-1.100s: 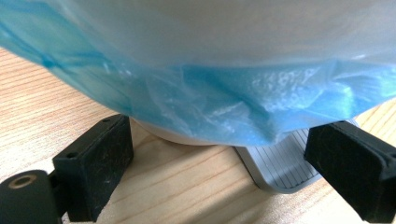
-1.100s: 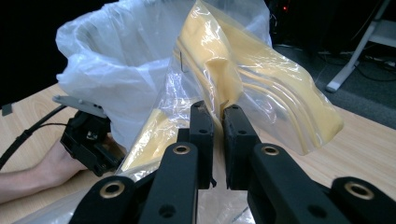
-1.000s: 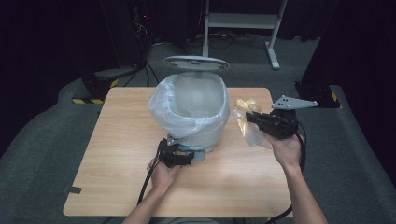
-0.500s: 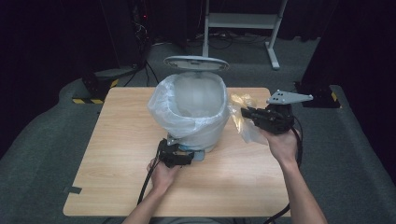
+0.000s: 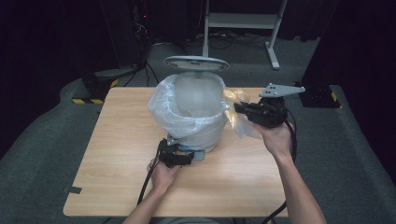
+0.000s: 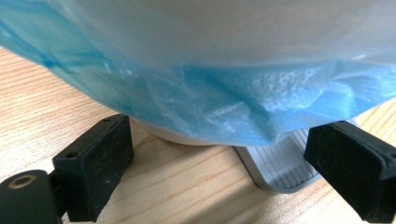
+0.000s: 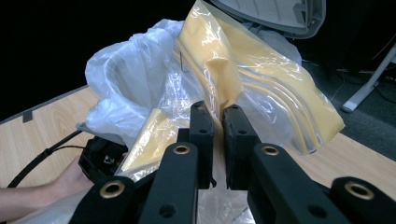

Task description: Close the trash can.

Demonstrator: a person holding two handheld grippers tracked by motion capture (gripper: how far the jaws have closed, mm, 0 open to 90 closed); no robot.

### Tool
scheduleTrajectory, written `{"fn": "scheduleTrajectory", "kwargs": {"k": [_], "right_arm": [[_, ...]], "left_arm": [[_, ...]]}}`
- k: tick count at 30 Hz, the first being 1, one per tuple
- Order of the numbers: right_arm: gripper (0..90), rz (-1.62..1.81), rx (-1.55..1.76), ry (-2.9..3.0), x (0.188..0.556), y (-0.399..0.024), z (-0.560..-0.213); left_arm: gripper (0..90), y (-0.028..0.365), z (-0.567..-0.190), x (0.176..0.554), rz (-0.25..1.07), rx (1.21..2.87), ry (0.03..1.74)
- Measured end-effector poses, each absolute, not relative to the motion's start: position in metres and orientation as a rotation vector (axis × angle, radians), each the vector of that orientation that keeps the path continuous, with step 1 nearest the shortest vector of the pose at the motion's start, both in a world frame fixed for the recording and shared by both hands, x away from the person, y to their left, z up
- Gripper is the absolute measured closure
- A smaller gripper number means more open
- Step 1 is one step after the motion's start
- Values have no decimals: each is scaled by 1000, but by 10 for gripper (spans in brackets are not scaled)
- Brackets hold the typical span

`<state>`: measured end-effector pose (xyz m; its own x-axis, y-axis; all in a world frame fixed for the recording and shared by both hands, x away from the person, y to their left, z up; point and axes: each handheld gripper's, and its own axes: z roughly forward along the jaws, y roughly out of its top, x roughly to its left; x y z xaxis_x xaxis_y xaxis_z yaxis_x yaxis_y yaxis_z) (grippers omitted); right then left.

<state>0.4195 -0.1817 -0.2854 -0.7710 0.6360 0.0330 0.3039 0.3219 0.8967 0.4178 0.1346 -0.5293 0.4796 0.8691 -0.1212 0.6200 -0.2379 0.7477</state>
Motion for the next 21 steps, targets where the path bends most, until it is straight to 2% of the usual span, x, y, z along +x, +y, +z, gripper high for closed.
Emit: {"fn": "scheduleTrajectory", "kwargs": {"k": [21], "right_arm": [[841, 1449, 795, 2280, 433, -159, -275]], "left_arm": [[81, 135, -529, 418, 412, 1964, 1233]]}}
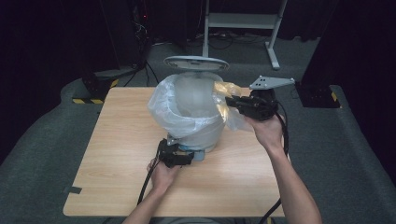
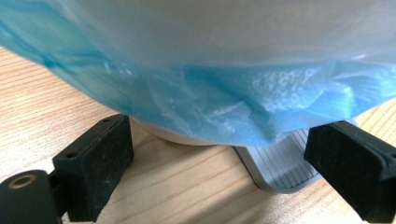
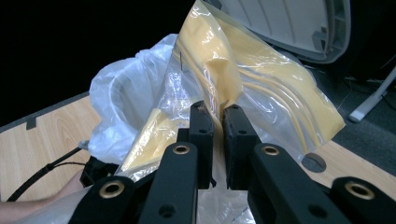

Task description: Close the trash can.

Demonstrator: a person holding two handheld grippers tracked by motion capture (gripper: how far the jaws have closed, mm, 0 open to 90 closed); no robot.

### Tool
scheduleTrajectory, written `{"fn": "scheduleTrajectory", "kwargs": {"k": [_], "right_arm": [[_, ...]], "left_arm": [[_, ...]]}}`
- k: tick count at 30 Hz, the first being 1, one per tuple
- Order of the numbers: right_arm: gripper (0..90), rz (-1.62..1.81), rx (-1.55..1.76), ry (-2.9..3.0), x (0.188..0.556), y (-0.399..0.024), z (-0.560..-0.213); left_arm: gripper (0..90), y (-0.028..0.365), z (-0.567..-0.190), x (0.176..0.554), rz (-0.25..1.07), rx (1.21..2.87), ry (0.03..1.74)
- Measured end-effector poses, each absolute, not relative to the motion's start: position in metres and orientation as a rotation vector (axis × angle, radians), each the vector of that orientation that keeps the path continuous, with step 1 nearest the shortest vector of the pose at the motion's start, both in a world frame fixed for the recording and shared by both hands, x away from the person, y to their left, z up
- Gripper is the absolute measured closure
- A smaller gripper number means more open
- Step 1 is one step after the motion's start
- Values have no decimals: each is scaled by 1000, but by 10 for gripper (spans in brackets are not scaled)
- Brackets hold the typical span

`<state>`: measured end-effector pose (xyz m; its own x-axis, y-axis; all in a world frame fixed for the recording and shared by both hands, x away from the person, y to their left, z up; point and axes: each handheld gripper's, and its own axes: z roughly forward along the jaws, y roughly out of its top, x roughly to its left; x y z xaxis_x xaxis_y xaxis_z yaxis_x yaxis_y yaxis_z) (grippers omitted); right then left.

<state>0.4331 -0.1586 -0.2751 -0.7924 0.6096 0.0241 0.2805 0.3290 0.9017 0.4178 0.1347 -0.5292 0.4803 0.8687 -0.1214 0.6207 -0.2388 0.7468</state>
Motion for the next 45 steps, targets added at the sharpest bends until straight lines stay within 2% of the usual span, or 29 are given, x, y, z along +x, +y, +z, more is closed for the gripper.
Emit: {"fn": "scheduleTrajectory", "kwargs": {"k": [45], "right_arm": [[834, 1424, 773, 2369, 470, -102, -276]], "left_arm": [[81, 133, -530, 417, 404, 1932, 1242]]}}
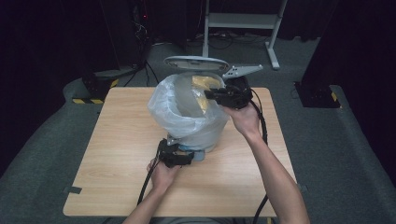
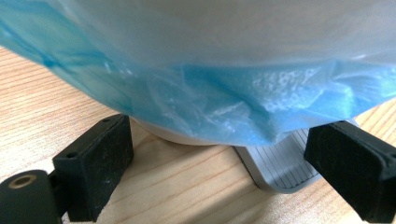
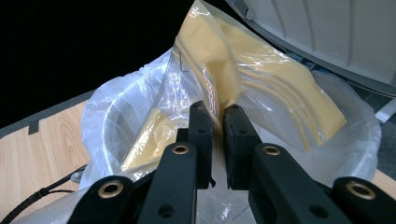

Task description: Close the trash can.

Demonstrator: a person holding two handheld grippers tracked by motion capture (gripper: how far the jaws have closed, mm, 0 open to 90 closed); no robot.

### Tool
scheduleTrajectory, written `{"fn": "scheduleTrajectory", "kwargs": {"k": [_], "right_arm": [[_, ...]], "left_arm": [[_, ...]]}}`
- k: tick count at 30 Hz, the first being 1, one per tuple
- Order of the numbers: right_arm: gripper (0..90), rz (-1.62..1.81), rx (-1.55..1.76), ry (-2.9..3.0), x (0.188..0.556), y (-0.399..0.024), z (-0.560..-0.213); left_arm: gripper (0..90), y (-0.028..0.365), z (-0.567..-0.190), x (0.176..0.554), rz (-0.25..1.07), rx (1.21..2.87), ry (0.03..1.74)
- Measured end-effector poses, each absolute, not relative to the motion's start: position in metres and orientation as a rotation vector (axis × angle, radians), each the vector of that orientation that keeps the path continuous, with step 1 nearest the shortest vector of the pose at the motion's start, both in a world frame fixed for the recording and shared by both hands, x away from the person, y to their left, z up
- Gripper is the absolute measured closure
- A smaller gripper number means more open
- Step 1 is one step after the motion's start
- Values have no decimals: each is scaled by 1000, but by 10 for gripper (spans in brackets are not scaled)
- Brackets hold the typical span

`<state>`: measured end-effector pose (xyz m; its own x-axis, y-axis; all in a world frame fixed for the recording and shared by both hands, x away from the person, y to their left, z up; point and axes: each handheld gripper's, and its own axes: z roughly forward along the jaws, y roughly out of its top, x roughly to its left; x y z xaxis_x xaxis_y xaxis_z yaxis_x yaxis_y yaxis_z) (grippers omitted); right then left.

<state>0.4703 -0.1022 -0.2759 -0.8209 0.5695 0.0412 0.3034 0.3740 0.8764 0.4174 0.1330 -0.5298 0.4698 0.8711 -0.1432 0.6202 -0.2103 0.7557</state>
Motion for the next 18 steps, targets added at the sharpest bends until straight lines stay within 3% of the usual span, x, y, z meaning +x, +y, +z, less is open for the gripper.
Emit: {"fn": "scheduleTrajectory", "kwargs": {"k": [18], "right_arm": [[830, 1399, 806, 2405, 488, -83, -286]], "left_arm": [[81, 133, -530, 417, 404, 1929, 1241]]}}
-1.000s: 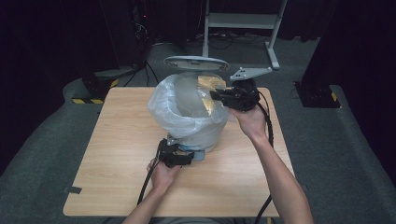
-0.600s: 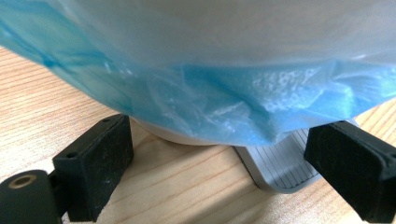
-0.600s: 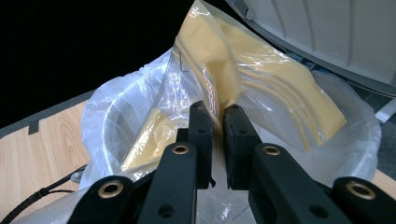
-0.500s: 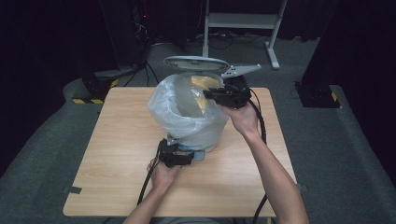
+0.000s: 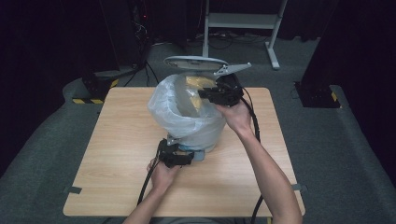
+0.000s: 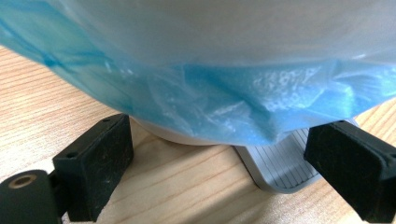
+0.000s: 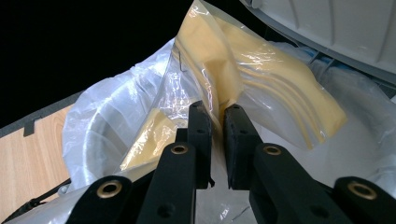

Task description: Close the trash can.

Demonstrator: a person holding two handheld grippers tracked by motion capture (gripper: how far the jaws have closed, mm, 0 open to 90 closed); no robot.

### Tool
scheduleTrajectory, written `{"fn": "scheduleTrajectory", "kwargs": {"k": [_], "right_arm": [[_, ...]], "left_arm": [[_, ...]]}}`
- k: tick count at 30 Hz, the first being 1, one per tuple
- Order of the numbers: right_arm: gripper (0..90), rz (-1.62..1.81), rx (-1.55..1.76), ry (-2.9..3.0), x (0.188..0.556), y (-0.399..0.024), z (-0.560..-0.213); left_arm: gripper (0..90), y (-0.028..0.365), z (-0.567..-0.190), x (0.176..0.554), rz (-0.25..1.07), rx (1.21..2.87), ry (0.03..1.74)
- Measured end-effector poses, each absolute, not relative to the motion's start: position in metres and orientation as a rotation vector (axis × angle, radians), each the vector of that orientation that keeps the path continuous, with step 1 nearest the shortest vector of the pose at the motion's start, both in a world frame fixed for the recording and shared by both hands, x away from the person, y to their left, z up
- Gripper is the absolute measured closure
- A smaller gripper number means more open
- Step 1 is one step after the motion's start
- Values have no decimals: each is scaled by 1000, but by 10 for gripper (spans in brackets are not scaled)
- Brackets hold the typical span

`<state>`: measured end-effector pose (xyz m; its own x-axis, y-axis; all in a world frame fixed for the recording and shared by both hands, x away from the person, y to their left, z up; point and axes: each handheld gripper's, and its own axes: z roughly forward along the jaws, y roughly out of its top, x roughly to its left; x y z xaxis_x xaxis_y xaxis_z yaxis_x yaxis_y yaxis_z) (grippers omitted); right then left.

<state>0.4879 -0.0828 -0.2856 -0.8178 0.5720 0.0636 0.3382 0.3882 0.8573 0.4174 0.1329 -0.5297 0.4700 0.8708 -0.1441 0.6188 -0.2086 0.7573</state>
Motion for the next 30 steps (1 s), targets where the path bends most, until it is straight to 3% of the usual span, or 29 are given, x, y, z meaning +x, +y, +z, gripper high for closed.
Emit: {"fn": "scheduleTrajectory", "kwargs": {"k": [18, 25, 30], "right_arm": [[810, 1381, 841, 2433, 499, -76, -294], [688, 1354, 888, 2452, 503, -74, -298], [652, 1354, 875, 2452, 503, -72, -298]], "left_arm": [[81, 135, -529, 418, 421, 1962, 1232], [81, 135, -529, 418, 419, 1962, 1232], [81, 135, -529, 418, 422, 1961, 1232]]}}
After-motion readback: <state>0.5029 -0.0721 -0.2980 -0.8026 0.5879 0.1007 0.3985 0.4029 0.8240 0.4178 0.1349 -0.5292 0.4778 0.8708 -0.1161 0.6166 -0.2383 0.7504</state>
